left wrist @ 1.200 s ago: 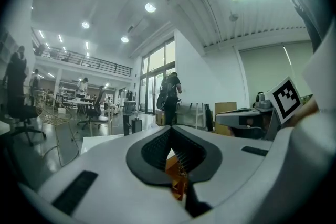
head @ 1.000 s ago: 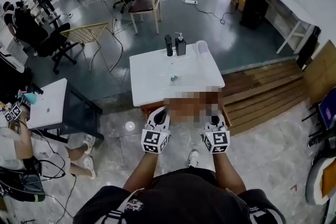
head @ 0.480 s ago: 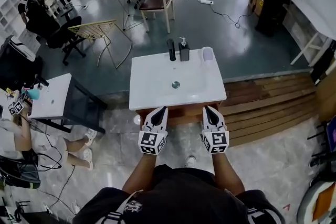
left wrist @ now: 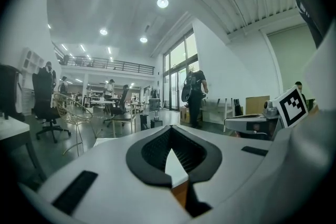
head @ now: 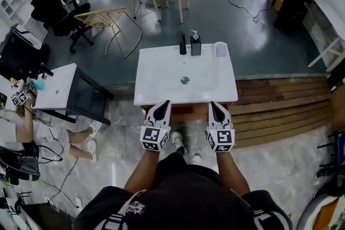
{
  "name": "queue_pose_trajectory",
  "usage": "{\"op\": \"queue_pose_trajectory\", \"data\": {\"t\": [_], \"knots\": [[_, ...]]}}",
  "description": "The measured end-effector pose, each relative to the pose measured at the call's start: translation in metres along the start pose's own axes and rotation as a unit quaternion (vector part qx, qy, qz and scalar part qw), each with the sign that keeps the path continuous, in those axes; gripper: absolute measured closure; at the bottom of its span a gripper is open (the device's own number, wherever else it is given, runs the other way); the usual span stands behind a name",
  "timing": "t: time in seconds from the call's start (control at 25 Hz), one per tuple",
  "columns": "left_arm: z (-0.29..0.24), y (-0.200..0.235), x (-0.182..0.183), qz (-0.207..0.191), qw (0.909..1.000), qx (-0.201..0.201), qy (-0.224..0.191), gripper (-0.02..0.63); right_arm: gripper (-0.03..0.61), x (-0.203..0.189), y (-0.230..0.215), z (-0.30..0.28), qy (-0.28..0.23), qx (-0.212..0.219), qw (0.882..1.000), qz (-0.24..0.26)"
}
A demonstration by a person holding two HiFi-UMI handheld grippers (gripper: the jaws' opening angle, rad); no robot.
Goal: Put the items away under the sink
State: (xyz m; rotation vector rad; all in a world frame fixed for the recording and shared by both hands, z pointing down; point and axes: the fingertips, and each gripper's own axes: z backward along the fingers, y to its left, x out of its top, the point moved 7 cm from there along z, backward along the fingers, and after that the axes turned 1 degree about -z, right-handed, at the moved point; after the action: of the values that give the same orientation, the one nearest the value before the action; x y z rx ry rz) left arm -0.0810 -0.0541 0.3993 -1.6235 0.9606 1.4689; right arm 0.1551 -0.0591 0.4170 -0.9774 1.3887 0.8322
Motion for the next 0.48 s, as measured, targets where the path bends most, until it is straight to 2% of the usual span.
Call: {"op": "queue_pose_trajectory", "data": {"t": [0.48], "knots": [[-0.075,0.065,-0.003,0.012,0.9998,0.004,-0.012,0.607,0.554,0.006,-0.008,-0.101,0.008,0.022,1.0,0.02]]}}
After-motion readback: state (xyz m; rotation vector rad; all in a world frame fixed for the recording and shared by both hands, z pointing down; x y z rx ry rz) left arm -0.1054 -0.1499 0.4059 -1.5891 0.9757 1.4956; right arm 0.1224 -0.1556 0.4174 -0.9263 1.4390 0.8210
